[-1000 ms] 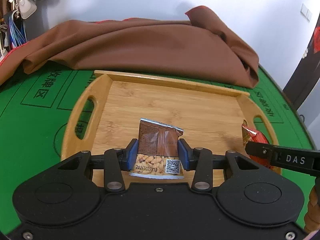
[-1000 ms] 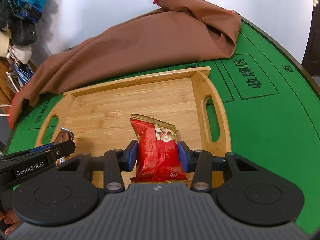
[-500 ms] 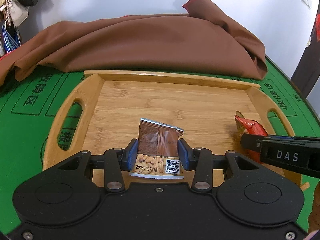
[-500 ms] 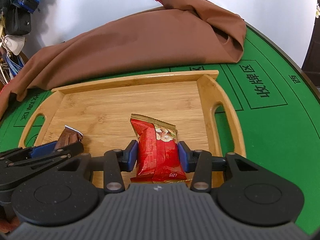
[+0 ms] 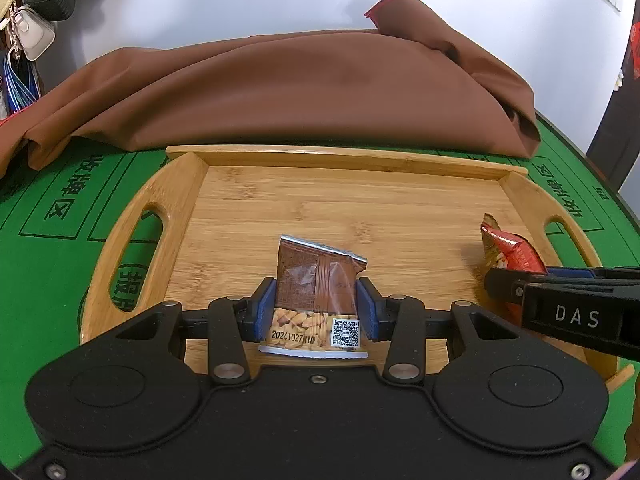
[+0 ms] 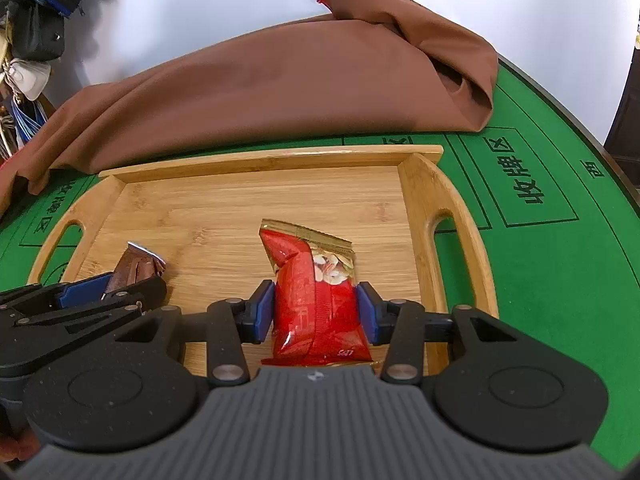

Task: Organize snacks
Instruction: 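Open both tools to release the packets onto the tray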

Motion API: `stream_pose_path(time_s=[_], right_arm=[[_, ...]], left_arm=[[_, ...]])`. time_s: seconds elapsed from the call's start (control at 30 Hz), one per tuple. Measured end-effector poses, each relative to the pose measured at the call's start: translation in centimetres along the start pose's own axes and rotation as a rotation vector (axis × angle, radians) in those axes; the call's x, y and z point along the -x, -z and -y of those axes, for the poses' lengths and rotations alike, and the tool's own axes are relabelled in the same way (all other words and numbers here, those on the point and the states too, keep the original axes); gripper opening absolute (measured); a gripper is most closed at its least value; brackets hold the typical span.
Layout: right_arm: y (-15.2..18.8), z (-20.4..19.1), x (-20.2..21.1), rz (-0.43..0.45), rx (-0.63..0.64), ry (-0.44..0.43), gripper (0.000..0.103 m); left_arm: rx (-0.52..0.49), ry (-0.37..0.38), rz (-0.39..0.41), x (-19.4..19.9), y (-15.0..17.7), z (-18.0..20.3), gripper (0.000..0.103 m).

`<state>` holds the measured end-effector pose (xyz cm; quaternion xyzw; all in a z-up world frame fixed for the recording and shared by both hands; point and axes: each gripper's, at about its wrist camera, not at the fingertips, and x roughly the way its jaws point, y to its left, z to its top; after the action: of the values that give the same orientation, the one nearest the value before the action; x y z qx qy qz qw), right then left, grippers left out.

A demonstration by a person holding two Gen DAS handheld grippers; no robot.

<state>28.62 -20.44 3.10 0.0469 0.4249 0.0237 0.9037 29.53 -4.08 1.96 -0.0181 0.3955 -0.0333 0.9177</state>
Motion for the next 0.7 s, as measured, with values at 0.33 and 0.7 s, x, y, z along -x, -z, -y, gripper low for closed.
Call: stream_pose_path(time_s=[0.33,0.7], right_arm=[[0.3,-0.1,-0.6,-0.006,0.005,-0.008,0.053],[0.6,-0.1,0.5,0.022,0.023,-0.023,0.076]], left_arm=[[-0.017,-0.012,0.013,0.0,0.2,0.4,0.041],[0.016,0.01,0.031,1.3,0.4,-0.6,0.069]])
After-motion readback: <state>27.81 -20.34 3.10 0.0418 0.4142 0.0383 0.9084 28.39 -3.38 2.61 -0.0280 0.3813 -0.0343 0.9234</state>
